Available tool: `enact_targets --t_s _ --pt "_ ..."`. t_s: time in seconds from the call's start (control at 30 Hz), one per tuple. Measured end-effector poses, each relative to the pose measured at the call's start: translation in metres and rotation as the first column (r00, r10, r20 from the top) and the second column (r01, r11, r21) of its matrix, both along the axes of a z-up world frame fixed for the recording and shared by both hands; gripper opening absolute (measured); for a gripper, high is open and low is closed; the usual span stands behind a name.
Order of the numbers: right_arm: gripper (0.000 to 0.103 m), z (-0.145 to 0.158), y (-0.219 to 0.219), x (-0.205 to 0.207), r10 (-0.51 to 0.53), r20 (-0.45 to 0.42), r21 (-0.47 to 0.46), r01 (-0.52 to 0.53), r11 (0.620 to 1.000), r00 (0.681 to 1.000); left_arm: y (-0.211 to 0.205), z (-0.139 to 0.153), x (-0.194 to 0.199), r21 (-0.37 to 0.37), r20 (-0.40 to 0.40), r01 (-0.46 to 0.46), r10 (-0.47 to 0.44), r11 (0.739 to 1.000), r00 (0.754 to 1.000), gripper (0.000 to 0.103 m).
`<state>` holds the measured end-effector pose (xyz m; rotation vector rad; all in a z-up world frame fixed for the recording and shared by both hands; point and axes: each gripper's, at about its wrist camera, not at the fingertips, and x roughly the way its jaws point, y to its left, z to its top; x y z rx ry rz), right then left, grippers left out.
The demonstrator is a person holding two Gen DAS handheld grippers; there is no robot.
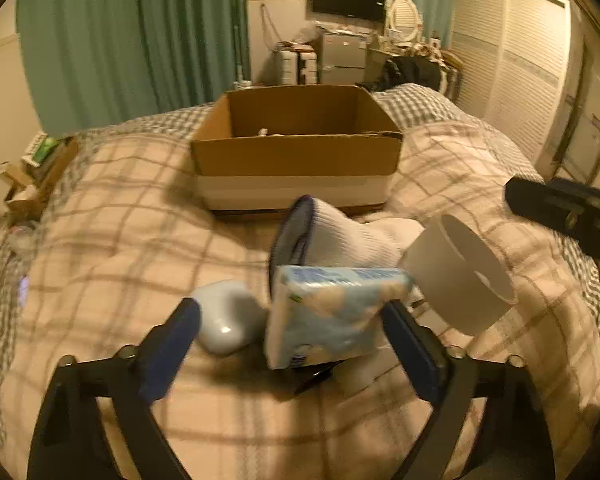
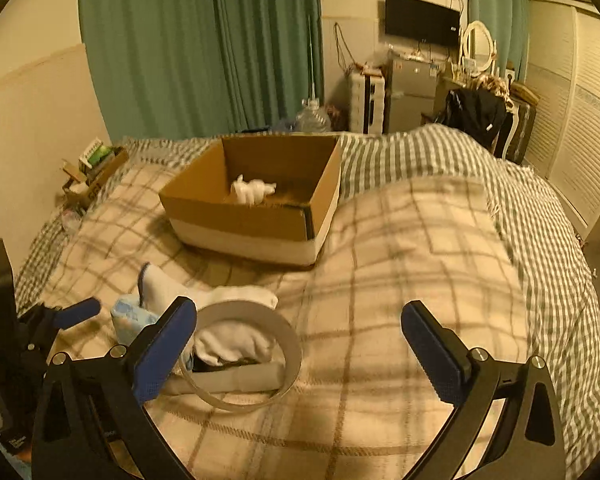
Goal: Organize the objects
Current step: 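Move both tools back to the remaining items beside the box, then grasp the tissue pack with the left tool while the right tool grasps the tape roll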
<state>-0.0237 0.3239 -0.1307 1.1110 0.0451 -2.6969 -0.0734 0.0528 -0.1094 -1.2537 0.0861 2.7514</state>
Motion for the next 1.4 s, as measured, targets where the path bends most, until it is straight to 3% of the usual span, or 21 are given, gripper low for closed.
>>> enact_targets --t_s 0.03,0.07,0.13,0.27,0.47,0.57,0.8,0.9,1.1,1.27,1.4 --pt "0.103 -0.003 -0.002 -0.001 0.003 0.008 0.004 -0.004 1.000 1.000 0.002 -0.003 -0.002 0.015 0.011 0.022 -0.022 1.000 1.000 0.067" --pt "0.103 -0.006 -0.004 -0.002 0.011 0.019 0.003 -0.011 1.000 1.000 0.004 -0.006 -0.004 0.039 0.033 0.054 -0.055 0.998 0.998 0.056" --pt "0.103 -0.010 -0.008 -0.004 0.023 0.034 -0.005 -0.023 1.000 0.999 0.005 -0.006 -0.003 0.036 0.034 0.053 -0.054 0.998 0.998 0.051" --pt "0.102 -0.025 -0.019 -0.009 0.073 0.101 -0.036 -0.069 0.997 0.992 -0.006 0.002 0.009 0.069 0.033 0.038 -0.040 0.997 0.999 0.049" --pt "0.100 -0.045 -0.030 -0.015 0.092 0.178 -0.040 -0.086 0.995 0.980 -0.034 0.015 0.024 0.060 0.010 -0.002 0.001 0.998 1.000 0.049" --pt "0.091 -0.049 -0.035 -0.014 0.108 0.202 -0.043 -0.102 0.994 0.973 -0.048 0.020 0.026 0.055 -0.002 -0.028 0.028 0.998 1.000 0.049" --pt "0.041 -0.044 -0.040 -0.005 0.104 0.190 -0.016 -0.103 0.995 0.976 -0.056 0.025 0.029 0.075 -0.021 -0.040 0.042 0.996 0.999 0.049" --pt "0.029 -0.040 -0.041 0.000 0.107 0.181 -0.013 -0.106 0.994 0.978 -0.052 0.027 0.031 0.082 -0.024 -0.025 0.027 0.996 0.999 0.049" --pt "0.021 -0.044 -0.048 0.003 0.112 0.186 0.021 -0.118 0.993 0.976 -0.051 0.025 0.034 0.081 -0.024 -0.034 0.036 0.996 0.999 0.049" --pt "0.003 -0.047 -0.049 0.003 0.104 0.182 0.046 -0.115 0.992 0.978 -0.059 0.025 0.035 0.087 -0.022 -0.054 0.056 0.995 0.998 0.049" --pt "0.003 -0.039 -0.049 0.007 0.097 0.144 0.064 -0.107 0.992 0.985 -0.064 0.027 0.035 0.091 -0.028 -0.065 0.068 0.994 0.997 0.049"
